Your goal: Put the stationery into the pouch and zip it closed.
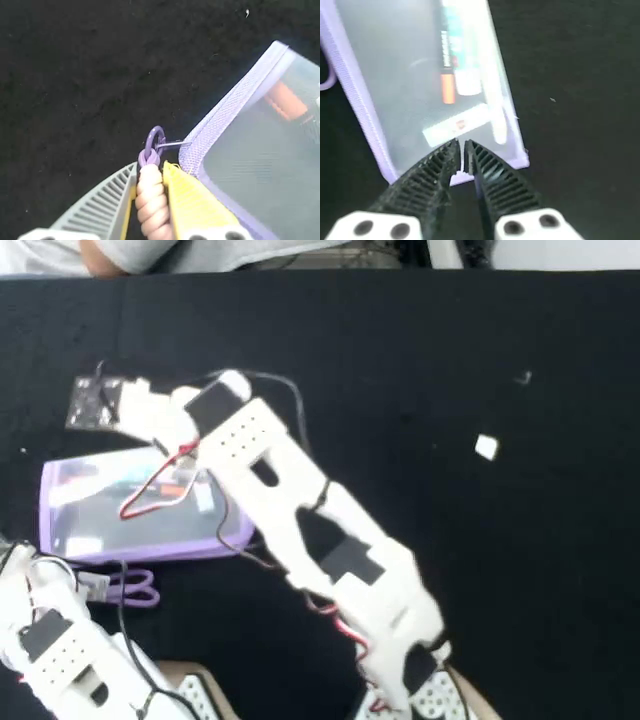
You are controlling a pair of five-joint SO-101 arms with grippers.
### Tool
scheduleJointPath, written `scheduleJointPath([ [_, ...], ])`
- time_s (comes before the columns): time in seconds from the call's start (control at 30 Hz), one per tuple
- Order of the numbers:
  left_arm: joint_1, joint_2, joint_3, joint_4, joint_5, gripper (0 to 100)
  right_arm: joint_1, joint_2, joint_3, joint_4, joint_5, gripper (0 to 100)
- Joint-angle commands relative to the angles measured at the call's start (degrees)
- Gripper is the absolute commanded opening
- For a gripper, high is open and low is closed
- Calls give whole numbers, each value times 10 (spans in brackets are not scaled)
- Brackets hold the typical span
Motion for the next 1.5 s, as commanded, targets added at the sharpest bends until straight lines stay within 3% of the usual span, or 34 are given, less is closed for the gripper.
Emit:
scheduleJointPath([
  [0.0, -5, -4, -37, 44, 0, 30, -25, 12, -26, -8, 5, 16],
  [0.2, -5, -4, -81, 120, -3, 33, -25, 67, -26, -94, -48, 123],
  [0.33, -11, -5, -82, 133, -4, 33, -28, 92, -26, -123, -89, 134],
  [0.73, -29, -5, -173, 165, -16, 33, 18, 71, -56, -53, -158, 137],
  [0.87, 29, -5, -268, 228, -18, 33, 54, 50, -107, 15, -164, 136],
  [1.1, 193, -5, -453, 322, -14, 33, 95, 25, -240, 143, -164, 135],
  [1.27, 303, -5, -529, 338, -10, 33, 142, 6, -350, 176, -164, 134],
  [1.47, 386, -5, -595, 334, 37, 34, 196, -71, -392, 176, -159, 138],
])
